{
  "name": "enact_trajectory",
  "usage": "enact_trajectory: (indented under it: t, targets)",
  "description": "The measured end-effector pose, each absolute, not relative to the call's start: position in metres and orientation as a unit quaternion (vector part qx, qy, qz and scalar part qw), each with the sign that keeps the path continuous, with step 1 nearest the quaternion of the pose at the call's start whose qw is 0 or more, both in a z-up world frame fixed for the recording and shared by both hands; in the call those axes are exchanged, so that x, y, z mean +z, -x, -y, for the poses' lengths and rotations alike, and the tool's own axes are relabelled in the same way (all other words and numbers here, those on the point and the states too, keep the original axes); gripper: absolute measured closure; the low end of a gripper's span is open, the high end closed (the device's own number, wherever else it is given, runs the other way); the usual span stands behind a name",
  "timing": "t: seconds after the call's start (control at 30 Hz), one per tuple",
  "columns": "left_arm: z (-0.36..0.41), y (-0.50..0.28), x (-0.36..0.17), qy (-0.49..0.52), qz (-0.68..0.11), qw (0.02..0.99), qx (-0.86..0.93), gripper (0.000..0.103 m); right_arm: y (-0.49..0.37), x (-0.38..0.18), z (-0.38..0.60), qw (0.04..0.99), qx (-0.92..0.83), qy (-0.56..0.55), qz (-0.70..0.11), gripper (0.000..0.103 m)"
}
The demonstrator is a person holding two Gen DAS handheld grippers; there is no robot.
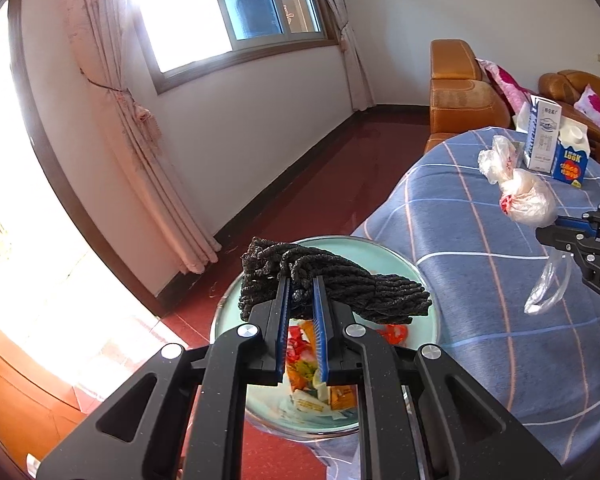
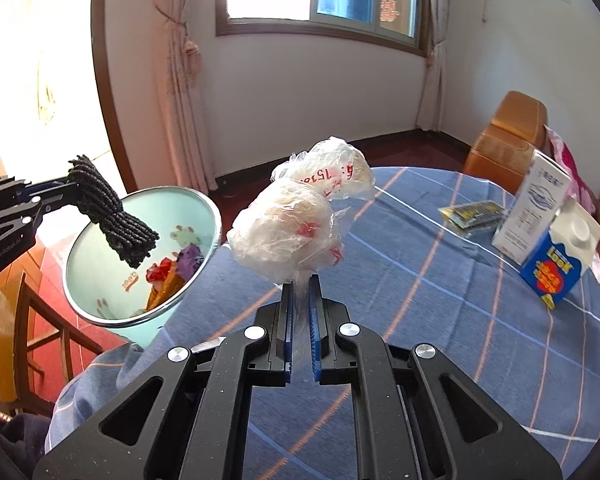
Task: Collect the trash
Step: 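Hold scrubber over bucket with left tool while right tool holds white bag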
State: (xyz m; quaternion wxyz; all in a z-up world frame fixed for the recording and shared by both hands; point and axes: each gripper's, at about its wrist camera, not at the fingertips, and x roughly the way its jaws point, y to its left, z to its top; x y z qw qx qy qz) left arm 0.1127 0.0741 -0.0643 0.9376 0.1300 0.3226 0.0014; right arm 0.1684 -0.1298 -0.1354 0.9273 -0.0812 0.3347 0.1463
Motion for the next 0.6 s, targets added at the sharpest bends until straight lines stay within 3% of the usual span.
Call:
enact_trajectory:
  t: [0.6]
  targets:
    - [-0.094,-0.113,-0.064,-0.136,-0.324,0.936,0.035,0.092,-0.177,-0.134,0.097,0.92,0.173,0.114,-0.332,0.095]
